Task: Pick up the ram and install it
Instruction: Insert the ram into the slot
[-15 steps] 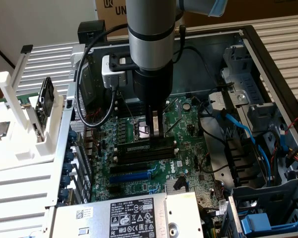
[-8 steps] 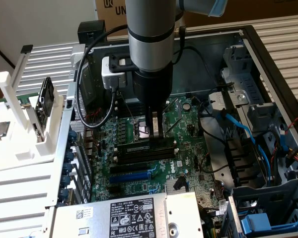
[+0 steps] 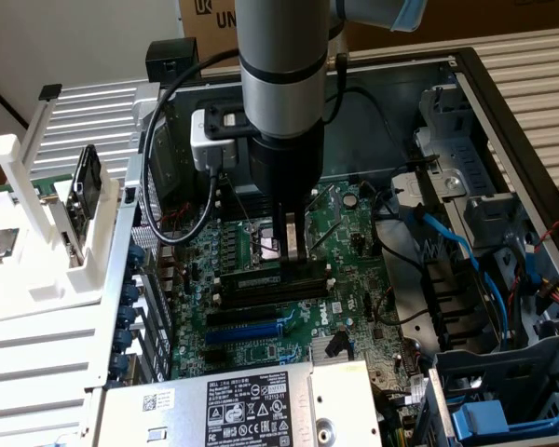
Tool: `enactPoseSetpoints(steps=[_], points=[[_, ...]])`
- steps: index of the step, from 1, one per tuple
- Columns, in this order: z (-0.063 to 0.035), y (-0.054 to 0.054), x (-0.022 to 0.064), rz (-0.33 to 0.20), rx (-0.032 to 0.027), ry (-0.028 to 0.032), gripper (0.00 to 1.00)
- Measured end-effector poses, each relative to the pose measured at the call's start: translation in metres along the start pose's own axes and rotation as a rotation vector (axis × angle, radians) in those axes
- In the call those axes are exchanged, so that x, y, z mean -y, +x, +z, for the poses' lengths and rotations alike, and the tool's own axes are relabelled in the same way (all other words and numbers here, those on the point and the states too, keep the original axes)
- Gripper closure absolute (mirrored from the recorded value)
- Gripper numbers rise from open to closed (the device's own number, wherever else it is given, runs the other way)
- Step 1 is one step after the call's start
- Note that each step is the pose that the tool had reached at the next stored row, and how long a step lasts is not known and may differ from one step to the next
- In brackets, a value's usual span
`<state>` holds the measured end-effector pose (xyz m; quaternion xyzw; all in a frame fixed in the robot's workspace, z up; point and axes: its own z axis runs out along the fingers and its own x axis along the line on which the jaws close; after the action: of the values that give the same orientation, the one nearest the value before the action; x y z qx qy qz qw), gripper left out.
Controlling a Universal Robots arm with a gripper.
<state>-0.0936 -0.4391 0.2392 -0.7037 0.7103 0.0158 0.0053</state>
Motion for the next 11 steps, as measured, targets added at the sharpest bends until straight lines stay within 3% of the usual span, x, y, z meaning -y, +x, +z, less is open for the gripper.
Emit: enactPoseSetpoints(steps=[4, 5, 11], points=[[0.0005, 0.0, 0.0, 0.0, 0.0019, -0.0022, 0.88], [0.0011, 0.0002, 0.0, 0.0, 0.0039, -0.0059, 0.88], [0.0014, 0.0012, 0.0001, 0.0, 0.0041, -0.0067, 0.88]])
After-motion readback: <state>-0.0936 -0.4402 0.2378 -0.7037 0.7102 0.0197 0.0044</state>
